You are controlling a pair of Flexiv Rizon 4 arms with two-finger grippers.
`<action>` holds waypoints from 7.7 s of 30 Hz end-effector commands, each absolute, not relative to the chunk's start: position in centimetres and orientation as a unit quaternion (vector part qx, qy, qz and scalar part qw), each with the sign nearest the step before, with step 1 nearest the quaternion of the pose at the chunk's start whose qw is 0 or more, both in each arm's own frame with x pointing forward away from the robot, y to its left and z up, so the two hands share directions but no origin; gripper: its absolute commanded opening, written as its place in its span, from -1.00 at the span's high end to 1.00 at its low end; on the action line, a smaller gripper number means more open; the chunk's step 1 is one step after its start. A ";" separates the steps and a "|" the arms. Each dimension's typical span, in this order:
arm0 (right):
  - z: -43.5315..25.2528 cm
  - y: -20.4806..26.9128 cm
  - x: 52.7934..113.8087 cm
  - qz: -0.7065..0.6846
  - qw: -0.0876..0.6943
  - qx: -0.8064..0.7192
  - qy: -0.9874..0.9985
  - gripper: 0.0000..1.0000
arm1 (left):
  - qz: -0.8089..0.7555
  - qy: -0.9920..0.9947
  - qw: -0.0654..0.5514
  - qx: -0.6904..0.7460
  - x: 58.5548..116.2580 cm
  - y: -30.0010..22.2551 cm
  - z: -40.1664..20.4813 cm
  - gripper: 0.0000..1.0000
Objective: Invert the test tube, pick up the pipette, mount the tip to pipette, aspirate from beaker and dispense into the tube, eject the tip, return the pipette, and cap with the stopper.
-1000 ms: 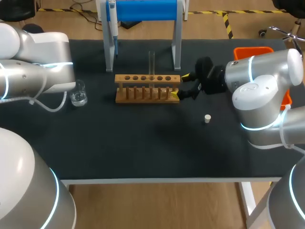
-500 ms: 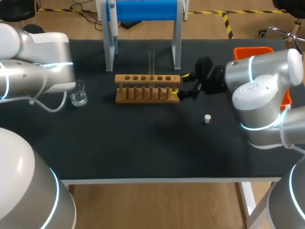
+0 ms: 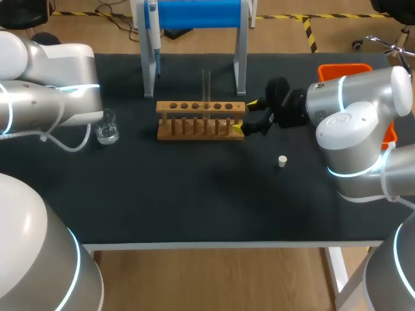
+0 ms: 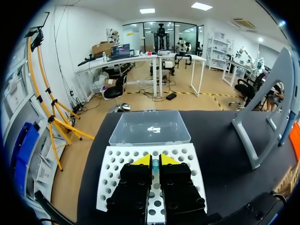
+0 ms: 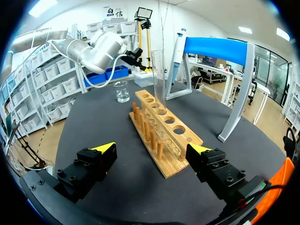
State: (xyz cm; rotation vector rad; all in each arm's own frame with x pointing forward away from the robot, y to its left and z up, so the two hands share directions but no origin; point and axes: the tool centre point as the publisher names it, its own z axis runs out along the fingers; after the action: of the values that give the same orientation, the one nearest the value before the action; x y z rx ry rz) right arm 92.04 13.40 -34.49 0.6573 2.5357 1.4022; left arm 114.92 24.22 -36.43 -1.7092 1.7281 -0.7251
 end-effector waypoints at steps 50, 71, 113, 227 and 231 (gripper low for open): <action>-34.5 13.3 92.0 0.471 0.085 0.220 0.850 -1.00 | -0.303 0.703 0.336 -0.548 108.2 21.8 -22.2 1.00; -34.5 13.3 92.0 0.471 0.085 0.220 0.850 -1.00 | -0.340 0.772 0.280 -0.459 102.5 18.3 -19.8 1.00; -34.5 13.3 92.0 0.471 0.085 0.220 0.850 -1.00 | -0.346 0.901 0.155 -0.209 89.6 -0.5 -13.1 1.00; -21.1 16.1 80.9 0.686 -0.031 -0.018 0.727 -1.00 | -0.394 0.915 -0.001 -0.081 83.1 -18.2 -16.8 1.00; -20.8 17.4 81.0 0.693 -0.032 -0.014 0.721 -1.00 | -0.394 0.915 -0.001 -0.081 83.1 -18.2 -16.8 1.00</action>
State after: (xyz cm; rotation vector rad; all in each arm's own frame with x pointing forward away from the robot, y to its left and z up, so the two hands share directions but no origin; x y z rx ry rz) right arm 80.86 16.28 -20.60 -0.0507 2.3216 2.2169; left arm 83.05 -18.22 -16.95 -0.2546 2.8693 -1.2457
